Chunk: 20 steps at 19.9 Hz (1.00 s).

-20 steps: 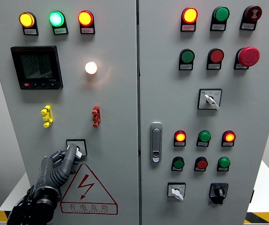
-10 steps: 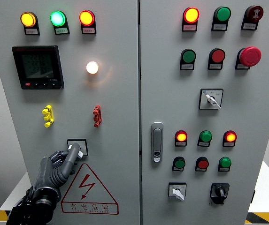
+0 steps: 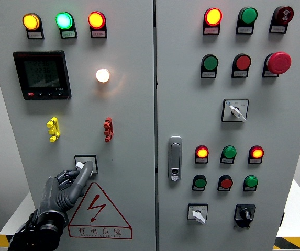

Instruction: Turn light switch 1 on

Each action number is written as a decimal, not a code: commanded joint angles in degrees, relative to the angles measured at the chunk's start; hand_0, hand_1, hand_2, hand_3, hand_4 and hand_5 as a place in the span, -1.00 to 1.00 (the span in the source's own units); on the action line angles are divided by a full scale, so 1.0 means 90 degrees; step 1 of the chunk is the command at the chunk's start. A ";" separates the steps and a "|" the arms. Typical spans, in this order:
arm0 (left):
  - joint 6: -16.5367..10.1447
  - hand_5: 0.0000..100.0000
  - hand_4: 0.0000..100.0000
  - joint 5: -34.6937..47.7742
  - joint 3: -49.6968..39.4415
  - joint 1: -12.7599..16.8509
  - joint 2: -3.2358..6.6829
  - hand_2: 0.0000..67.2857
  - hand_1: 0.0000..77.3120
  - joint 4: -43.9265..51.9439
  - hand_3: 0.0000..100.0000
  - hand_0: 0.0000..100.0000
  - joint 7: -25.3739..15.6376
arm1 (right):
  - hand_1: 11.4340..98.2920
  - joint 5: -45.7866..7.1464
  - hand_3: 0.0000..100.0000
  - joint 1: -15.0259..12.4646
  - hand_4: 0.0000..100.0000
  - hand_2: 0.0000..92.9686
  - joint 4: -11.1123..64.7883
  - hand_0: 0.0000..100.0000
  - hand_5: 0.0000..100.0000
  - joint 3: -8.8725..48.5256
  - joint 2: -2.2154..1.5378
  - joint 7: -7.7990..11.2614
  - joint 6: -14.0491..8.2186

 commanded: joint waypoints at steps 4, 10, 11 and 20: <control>0.0000 0.15 0.87 0.0000 0.0011 0.0079 -0.0006 0.76 0.44 -0.0024 0.62 -1.00 -0.0029 | -0.75 -0.0004 -0.78 0.0000 -0.54 -1.00 0.0000 -1.00 -0.71 0.0000 0.0000 0.0003 0.0010; -0.0010 0.18 0.91 0.0000 0.0108 0.0469 0.0013 0.75 0.47 -0.0297 0.67 -1.00 -0.0078 | -0.75 -0.0004 -0.78 0.0000 -0.54 -1.00 0.0000 -1.00 -0.71 0.0000 0.0000 -0.0007 0.0001; -0.0010 0.18 0.91 0.0000 0.0118 0.0547 0.0033 0.74 0.47 -0.0355 0.67 -1.00 -0.0097 | -0.75 -0.0004 -0.78 0.0000 -0.54 -1.00 0.0000 -1.00 -0.71 0.0000 0.0000 0.0003 0.0001; 0.0283 0.22 0.90 -0.0701 0.0860 0.1386 0.0550 0.59 0.50 -0.0287 0.77 -1.00 -0.0897 | -0.75 -0.0004 -0.78 0.0000 -0.54 -1.00 0.0000 -1.00 -0.71 0.0000 0.0000 0.0003 0.0001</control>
